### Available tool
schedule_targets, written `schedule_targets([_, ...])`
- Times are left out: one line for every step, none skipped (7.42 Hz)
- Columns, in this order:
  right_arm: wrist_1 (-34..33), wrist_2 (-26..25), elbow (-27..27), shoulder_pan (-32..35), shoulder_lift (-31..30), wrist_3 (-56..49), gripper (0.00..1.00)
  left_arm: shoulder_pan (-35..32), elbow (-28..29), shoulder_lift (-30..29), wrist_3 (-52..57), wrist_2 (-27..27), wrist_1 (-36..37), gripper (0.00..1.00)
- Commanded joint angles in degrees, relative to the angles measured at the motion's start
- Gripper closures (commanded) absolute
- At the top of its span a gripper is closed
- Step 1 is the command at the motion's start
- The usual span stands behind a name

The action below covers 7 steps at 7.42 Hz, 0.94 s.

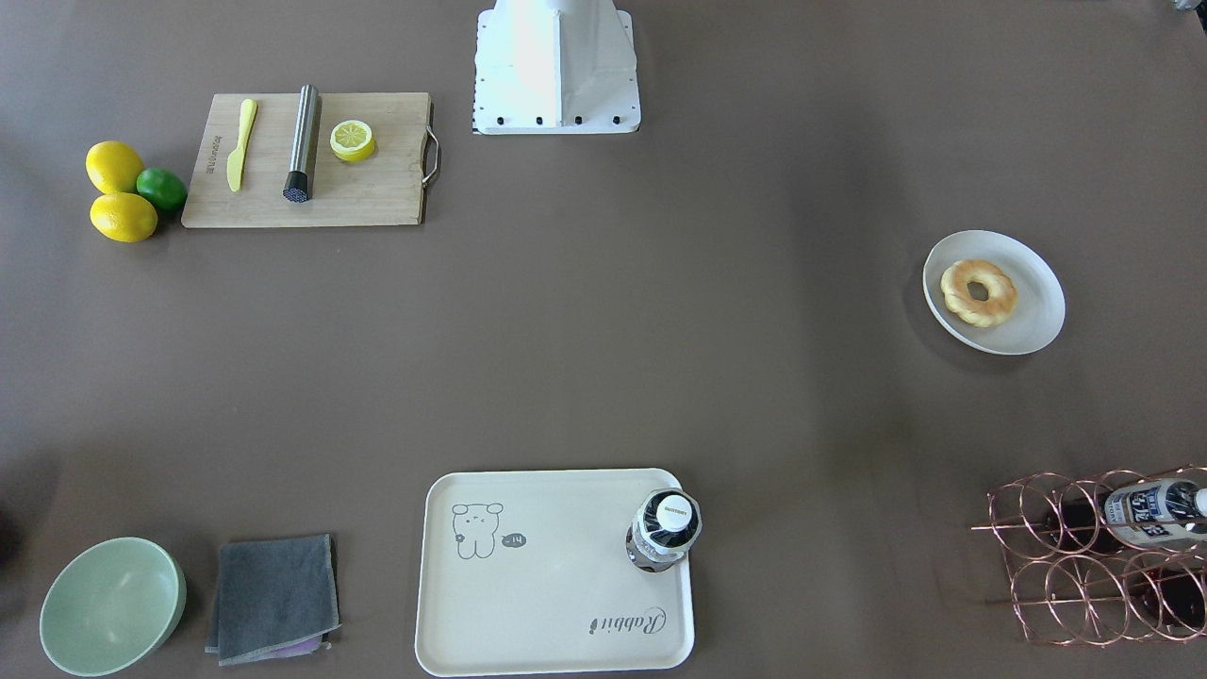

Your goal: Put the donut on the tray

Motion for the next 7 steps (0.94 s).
schedule_targets([0.00,0.00,-0.01,0.00,-0.02,-0.02,0.00,0.00,0.00,-0.07,-0.13,0.51,0.09,0.01])
schedule_targets([0.00,0.00,-0.01,0.00,-0.02,-0.02,0.00,0.09,0.09,-0.16,0.13,0.52,-0.09,0.01])
schedule_targets([-0.08,0.00,-0.10,0.00,0.06,-0.02,0.00,0.00,0.52,0.10,0.14,0.34,-2.61,0.01])
schedule_targets([-0.09,0.09,-0.19,0.00,-0.11,-0.02,0.00,0.09,2.01,0.28,-0.47,0.08,-6.90,0.01])
schedule_targets([-0.17,0.09,-0.54,0.00,-0.20,-0.11,0.00,0.00,3.76,-0.24,-0.57,-0.01,-9.03,0.01])
schedule_targets([-0.26,0.35,-0.72,0.00,-0.46,-0.45,0.00,0.00,4.04,-0.86,-0.57,0.25,-9.14,0.01])
schedule_targets([-0.26,2.79,-0.89,0.08,-0.81,-0.55,0.00,0.00,4.04,-2.69,-0.57,0.17,-9.05,0.01])
